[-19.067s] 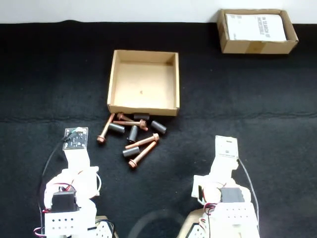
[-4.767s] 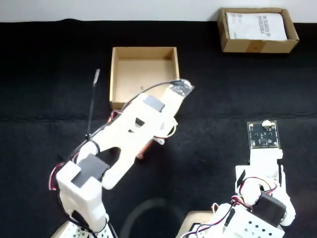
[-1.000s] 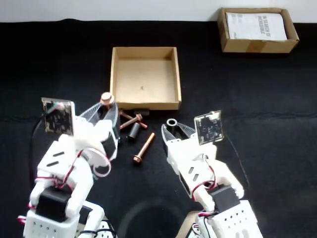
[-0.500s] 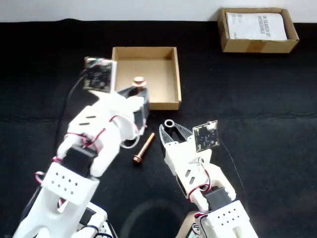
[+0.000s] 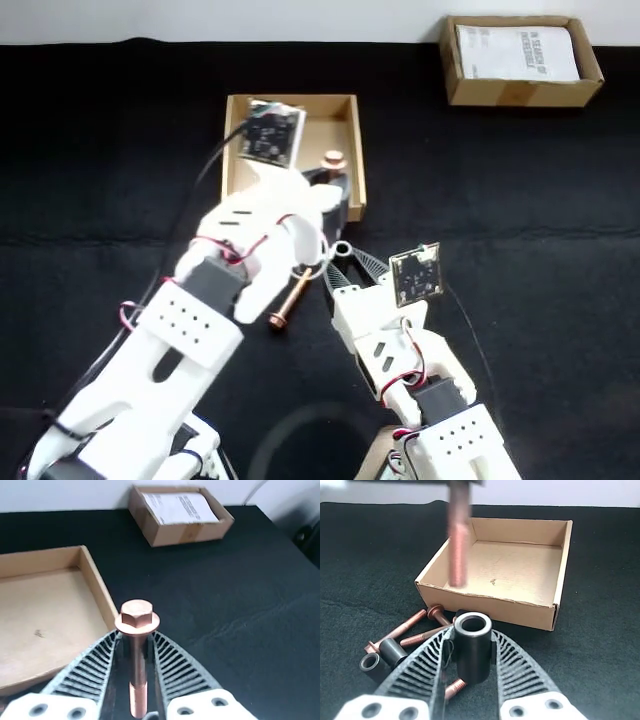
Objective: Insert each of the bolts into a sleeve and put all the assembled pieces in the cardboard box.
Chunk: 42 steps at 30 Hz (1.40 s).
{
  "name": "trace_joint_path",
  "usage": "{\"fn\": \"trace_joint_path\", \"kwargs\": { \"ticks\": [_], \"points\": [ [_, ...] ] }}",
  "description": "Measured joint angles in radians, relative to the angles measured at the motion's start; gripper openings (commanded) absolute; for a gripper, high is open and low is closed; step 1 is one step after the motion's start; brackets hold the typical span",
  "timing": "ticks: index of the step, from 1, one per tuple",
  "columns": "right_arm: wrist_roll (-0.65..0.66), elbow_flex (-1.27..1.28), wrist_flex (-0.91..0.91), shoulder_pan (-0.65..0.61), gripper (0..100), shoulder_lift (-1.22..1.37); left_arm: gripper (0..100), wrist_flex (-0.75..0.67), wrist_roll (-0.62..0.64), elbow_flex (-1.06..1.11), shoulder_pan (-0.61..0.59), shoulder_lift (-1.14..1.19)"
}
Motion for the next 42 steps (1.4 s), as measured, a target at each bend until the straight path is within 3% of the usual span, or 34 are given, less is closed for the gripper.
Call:
{"fn": "trace_joint_path", "kwargs": {
  "ticks": [42],
  "points": [
    [0.0,0.002,0.0,0.0,0.8,0.002,1,-0.014,0.0,0.075,0.097,0.025]
  ]
}}
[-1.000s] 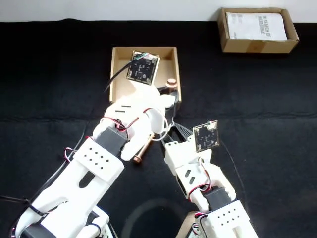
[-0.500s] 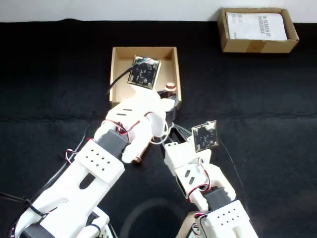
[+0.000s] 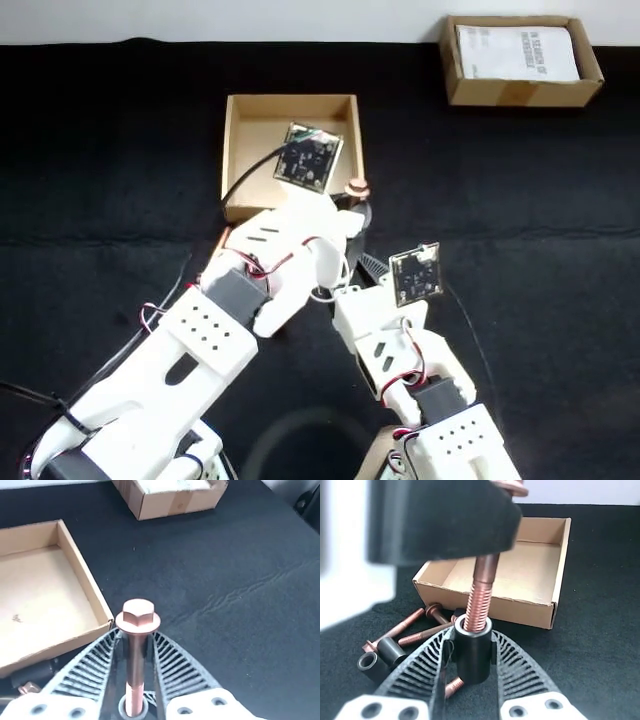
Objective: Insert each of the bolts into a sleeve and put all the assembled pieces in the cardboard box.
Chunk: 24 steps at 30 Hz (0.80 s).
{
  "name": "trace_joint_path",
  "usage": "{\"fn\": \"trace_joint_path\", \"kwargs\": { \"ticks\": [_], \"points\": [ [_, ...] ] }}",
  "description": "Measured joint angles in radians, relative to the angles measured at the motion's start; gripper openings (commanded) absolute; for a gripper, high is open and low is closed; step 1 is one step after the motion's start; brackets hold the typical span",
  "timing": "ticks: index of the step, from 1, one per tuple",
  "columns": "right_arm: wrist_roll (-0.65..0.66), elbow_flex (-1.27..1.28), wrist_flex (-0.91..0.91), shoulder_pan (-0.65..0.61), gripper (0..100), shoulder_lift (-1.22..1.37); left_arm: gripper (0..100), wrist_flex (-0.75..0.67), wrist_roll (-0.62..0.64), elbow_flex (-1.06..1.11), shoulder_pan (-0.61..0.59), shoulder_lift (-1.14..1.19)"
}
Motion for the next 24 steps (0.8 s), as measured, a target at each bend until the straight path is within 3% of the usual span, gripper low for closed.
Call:
{"fn": "trace_joint_path", "kwargs": {
  "ticks": [17,20,24],
  "points": [
    [-0.003,-0.009,0.048,0.054,0.8,-0.002,1,0.018,0.003,0.181,0.041,-0.124],
    [-0.003,-0.034,0.091,0.054,0.8,-0.002,12,0.035,0.005,0.181,0.043,-0.135],
    [-0.003,-0.035,0.098,0.066,0.8,0.0,28,0.196,0.005,0.121,0.052,-0.144]
  ]
}}
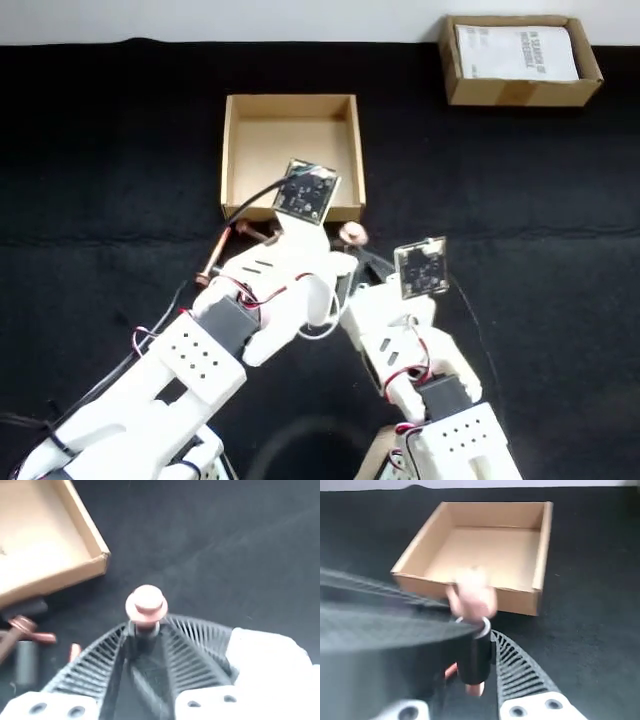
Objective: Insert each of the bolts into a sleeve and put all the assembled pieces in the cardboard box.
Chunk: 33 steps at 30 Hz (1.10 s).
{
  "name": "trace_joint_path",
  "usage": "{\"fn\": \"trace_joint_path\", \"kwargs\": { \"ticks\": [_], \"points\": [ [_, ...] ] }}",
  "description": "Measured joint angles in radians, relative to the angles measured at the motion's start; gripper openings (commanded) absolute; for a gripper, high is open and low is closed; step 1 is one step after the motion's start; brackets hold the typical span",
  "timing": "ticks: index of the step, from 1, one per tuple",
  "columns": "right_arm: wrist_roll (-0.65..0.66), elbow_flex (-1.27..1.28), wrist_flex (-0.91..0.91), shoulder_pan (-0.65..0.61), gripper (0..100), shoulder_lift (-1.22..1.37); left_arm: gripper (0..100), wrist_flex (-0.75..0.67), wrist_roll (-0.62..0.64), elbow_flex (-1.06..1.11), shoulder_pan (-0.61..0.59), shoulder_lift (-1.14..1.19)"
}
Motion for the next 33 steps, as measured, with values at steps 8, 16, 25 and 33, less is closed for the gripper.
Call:
{"fn": "trace_joint_path", "kwargs": {
  "ticks": [8,16,25,33],
  "points": [
    [0.0,0.0,0.006,0.0,0.8,0.0,21,0.384,0.0,-0.224,0.011,-0.005],
    [0.023,-0.112,0.055,0.055,0.8,0.017,1,0.56,-0.051,-0.387,0.014,-0.183],
    [0.152,-0.52,0.316,0.068,0.8,0.318,1,0.565,-0.293,-0.43,-0.247,-0.5],
    [0.41,-0.904,0.466,0.068,0.8,0.698,1,0.531,-0.305,-0.242,-0.674,-0.661]
  ]
}}
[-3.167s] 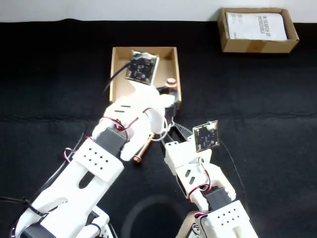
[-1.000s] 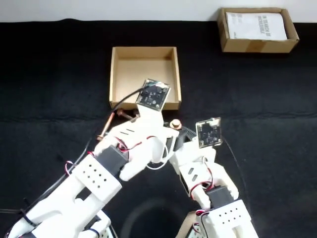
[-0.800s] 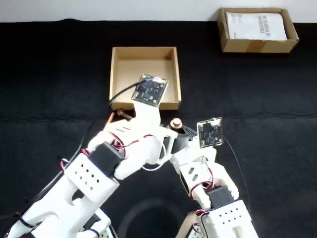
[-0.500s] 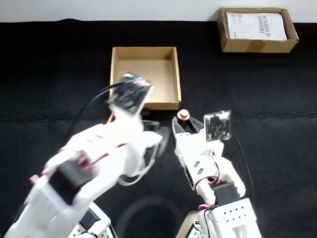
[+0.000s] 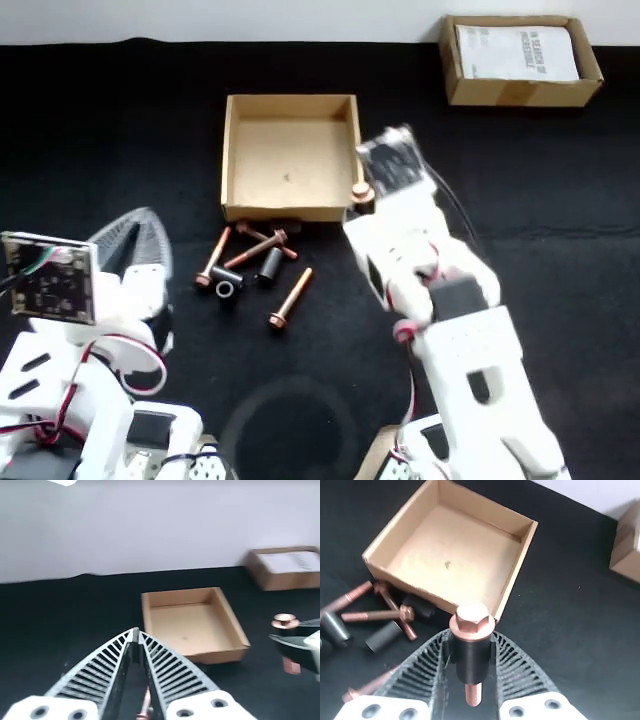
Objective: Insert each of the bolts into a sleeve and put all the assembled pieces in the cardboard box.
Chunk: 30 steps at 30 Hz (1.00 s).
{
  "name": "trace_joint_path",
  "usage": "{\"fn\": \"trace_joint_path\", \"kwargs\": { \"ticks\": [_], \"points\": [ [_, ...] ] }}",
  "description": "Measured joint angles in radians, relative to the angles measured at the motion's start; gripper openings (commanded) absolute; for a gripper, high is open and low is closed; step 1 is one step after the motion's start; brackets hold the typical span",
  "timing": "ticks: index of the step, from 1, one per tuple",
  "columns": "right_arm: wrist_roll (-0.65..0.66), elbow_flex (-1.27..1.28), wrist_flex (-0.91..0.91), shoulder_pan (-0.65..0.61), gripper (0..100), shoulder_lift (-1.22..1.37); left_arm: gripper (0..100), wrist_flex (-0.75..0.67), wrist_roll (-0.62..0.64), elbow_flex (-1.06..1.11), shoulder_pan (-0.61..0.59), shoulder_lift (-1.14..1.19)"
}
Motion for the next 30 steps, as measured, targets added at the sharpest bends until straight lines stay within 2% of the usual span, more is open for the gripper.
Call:
{"fn": "trace_joint_path", "kwargs": {
  "ticks": [7,11,15,20,27,30],
  "points": [
    [0.264,-0.324,0.02,0.003,0.8,0.336,1,-0.206,0.0,0.371,-0.285,-0.218],
    [0.359,-0.479,0.02,0.006,0.8,0.525,1,-0.339,0.002,0.606,-0.4,-0.371],
    [0.427,-0.629,0.018,0.006,0.8,0.721,1,-0.411,0.002,0.733,-0.494,-0.381],
    [0.496,-0.809,-0.049,0.015,0.8,0.977,1,-0.431,0.002,0.836,-0.557,-0.39],
    [0.5,-1.04,-0.063,0.018,0.8,1.297,1,-0.436,0.002,0.97,-0.582,-0.39],
    [0.5,-1.145,-0.066,0.018,0.8,1.41,1,-0.443,0.046,1.02,-0.589,-0.39]
  ]
}}
